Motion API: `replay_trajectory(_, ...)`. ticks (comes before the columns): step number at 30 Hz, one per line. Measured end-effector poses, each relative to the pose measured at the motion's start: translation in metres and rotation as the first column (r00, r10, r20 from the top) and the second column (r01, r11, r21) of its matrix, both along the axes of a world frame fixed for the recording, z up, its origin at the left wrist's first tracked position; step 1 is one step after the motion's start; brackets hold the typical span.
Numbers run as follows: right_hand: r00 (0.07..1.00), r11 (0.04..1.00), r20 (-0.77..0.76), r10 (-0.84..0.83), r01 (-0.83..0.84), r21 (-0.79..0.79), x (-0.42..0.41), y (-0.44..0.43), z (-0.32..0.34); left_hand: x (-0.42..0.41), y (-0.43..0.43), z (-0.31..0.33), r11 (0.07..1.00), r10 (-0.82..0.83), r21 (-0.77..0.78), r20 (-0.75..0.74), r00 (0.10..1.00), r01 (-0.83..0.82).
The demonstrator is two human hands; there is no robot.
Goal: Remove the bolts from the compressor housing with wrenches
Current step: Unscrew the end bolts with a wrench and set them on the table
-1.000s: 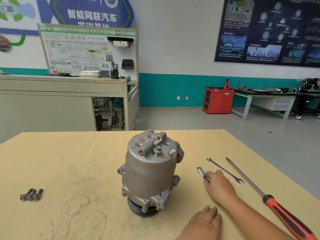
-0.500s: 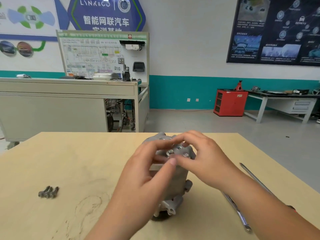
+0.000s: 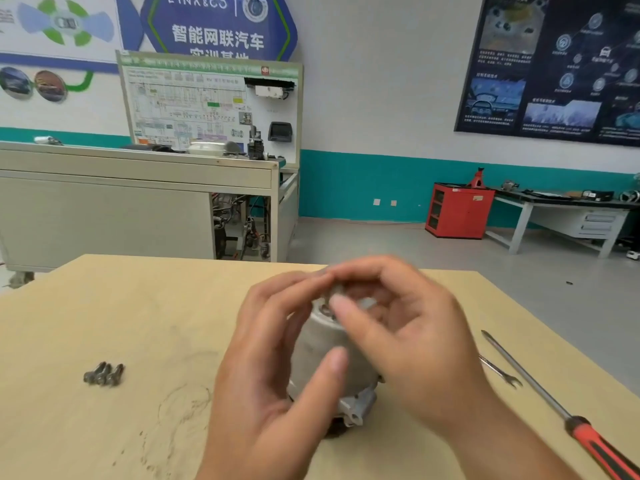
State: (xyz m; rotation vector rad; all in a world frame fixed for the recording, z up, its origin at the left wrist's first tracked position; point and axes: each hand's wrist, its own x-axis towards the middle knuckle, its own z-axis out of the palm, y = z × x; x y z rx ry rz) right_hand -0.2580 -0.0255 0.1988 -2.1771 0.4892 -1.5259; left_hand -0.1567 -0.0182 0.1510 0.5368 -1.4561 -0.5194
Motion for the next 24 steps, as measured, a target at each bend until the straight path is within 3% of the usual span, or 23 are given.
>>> replay_trajectory(1,0.995,0.996,-0.018,0.094,-0.094,-0.006,0.015,0.006,-0.01,-0.003,-0.005,-0.01,0.999,-0.001,0.054,-0.107,0.994,0.006)
replay_trajectory(3,0.999,0.994,-0.015,0.034,-0.032,0.106,0.043,0.006,-0.038,0.008,-0.008,-0.033,0.981,0.026,0.187,-0.4,0.916,0.054)
replay_trajectory(5,0.997,0.965,-0.057,-0.042,0.055,0.258,0.076,-0.004,-0.069,0.052,-0.003,-0.059,0.963,0.15,0.269,-0.497,0.855,-0.012)
replay_trajectory(8,0.974,0.905,-0.223,-0.038,0.128,0.405,0.135,-0.031,-0.108,0.13,0.006,-0.095,0.86,0.374,0.481,-0.362,0.854,-0.172)
replay_trajectory(12,0.913,0.896,-0.405,-0.047,0.218,0.387,0.2,-0.077,-0.145,0.178,-0.009,-0.126,0.669,0.487,0.662,-0.047,0.872,-0.338)
replay_trajectory(17,0.836,0.876,-0.541,-0.095,0.329,0.354,0.237,-0.119,-0.168,0.207,-0.02,-0.138,0.555,0.453,0.826,-0.202,0.868,-0.098)
replay_trajectory(21,0.813,0.866,-0.575,-0.093,0.351,0.356,0.249,-0.129,-0.173,0.208,-0.032,-0.138,0.54,0.42,0.839,-0.337,0.842,0.067)
replay_trajectory(24,0.807,0.855,-0.588,-0.062,0.347,0.385,0.251,-0.134,-0.174,0.207,-0.043,-0.14,0.552,0.388,0.828,-0.361,0.848,0.099)
